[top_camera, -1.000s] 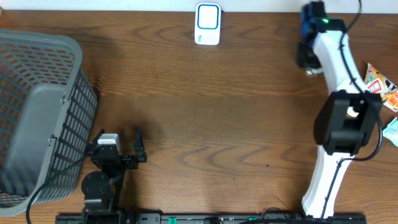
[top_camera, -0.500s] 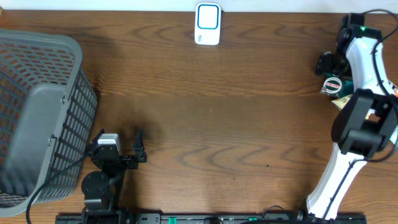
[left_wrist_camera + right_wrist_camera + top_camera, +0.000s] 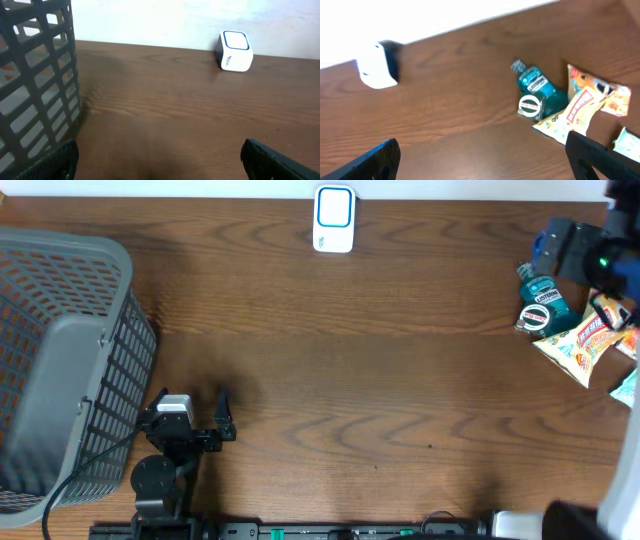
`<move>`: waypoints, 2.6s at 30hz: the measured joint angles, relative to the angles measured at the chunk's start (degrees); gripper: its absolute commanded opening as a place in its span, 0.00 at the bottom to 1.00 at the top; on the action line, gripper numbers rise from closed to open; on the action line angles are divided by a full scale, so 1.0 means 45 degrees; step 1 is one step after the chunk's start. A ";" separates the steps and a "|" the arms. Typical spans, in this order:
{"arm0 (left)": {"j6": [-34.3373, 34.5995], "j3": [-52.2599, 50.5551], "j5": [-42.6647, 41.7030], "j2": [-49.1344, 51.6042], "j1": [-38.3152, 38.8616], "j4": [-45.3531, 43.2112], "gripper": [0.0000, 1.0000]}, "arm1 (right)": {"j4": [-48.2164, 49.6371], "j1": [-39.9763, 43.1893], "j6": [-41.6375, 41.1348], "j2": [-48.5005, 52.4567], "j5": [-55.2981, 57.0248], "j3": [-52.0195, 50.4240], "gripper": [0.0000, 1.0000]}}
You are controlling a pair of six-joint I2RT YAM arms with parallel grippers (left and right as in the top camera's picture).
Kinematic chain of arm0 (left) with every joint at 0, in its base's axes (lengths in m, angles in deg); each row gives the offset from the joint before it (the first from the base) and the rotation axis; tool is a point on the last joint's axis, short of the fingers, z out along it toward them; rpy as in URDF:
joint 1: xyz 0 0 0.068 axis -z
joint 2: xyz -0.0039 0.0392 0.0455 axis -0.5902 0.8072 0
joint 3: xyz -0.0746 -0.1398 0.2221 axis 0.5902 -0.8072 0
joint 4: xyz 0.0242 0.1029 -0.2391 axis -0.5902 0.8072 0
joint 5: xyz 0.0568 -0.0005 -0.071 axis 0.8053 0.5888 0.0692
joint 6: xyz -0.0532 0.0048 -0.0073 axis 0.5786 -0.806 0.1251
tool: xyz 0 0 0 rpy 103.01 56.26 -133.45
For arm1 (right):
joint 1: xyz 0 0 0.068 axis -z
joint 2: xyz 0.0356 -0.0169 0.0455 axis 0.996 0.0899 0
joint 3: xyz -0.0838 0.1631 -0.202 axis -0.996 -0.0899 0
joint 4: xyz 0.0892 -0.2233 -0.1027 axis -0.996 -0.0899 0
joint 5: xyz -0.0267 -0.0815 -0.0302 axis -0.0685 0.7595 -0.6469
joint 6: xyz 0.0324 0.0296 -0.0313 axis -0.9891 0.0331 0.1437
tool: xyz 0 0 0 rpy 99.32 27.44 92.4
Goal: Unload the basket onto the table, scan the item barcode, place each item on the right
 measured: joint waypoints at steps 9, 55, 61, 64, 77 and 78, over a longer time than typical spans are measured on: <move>0.0000 0.0000 0.0000 0.0000 0.0000 0.0000 1.00 | -0.1831 0.0000 0.0301 -0.2084 0.0121 0.0010 0.99; 0.0005 0.0000 0.0000 0.0000 0.0000 0.0000 1.00 | 1.6169 -0.0544 -0.0874 -1.9424 0.0418 -2.4154 0.99; 0.0005 0.0000 -0.0005 0.0000 0.0000 0.0000 1.00 | 1.6349 -0.0651 -0.0884 -1.9433 0.0452 -2.5553 0.99; 0.0000 0.0000 0.0000 0.0000 0.0000 0.0000 1.00 | 1.5334 -0.0651 -0.0908 -1.9433 0.0471 -2.5607 0.99; 0.0005 0.0000 0.0000 0.0000 0.0000 0.0000 1.00 | 1.5256 -0.0651 -0.0913 -1.9394 0.0495 -2.5607 0.99; 0.0005 0.0000 0.0000 0.0000 0.0000 0.0000 1.00 | 1.5256 -0.0651 -0.0918 -1.9394 0.0495 -2.5607 0.99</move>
